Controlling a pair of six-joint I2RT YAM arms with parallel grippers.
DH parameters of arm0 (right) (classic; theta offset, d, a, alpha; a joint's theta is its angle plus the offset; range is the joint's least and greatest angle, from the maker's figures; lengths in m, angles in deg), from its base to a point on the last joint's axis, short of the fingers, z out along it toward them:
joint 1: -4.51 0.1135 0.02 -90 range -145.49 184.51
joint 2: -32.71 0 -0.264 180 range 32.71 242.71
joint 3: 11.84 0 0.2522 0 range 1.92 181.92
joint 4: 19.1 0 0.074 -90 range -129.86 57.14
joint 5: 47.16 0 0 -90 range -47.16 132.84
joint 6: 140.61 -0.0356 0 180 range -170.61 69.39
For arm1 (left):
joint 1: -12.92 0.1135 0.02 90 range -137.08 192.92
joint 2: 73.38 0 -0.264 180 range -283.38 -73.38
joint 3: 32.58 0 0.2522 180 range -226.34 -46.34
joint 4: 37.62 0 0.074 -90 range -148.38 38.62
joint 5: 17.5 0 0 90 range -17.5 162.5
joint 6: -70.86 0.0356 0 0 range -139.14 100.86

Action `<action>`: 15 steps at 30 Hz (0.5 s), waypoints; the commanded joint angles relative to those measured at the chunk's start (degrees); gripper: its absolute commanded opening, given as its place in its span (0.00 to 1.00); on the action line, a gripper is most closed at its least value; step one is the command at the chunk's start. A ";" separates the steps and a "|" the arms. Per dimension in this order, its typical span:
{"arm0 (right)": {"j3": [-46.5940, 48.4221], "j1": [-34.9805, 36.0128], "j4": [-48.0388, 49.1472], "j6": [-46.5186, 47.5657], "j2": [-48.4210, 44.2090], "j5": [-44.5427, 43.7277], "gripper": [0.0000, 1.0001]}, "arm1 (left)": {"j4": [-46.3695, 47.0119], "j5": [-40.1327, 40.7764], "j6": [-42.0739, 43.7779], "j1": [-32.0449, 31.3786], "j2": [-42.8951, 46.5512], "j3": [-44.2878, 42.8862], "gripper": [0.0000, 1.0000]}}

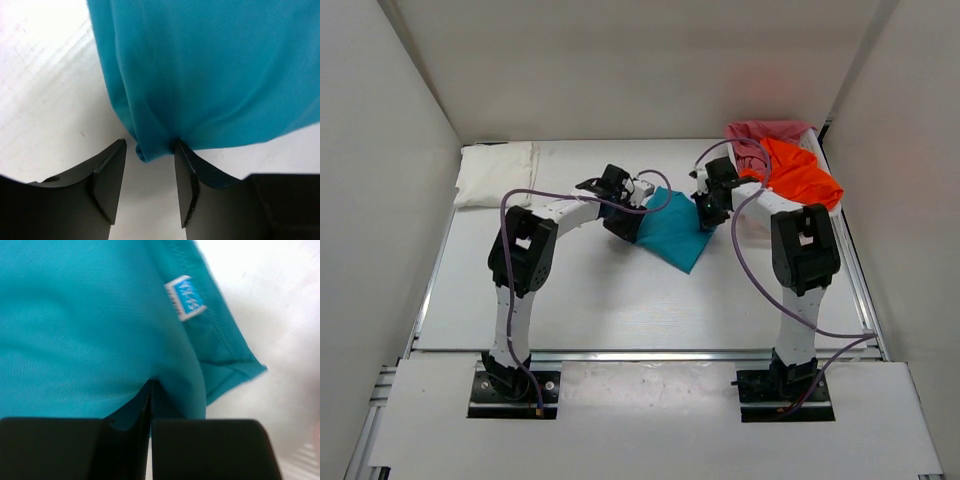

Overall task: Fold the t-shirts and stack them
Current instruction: Smooth out wrinkles on the folded tshirt

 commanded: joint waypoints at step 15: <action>15.14 3.61 2.34 5.98 5.22 6.38 0.00 | -3.46 2.40 -10.03 -1.02 15.81 12.54 0.64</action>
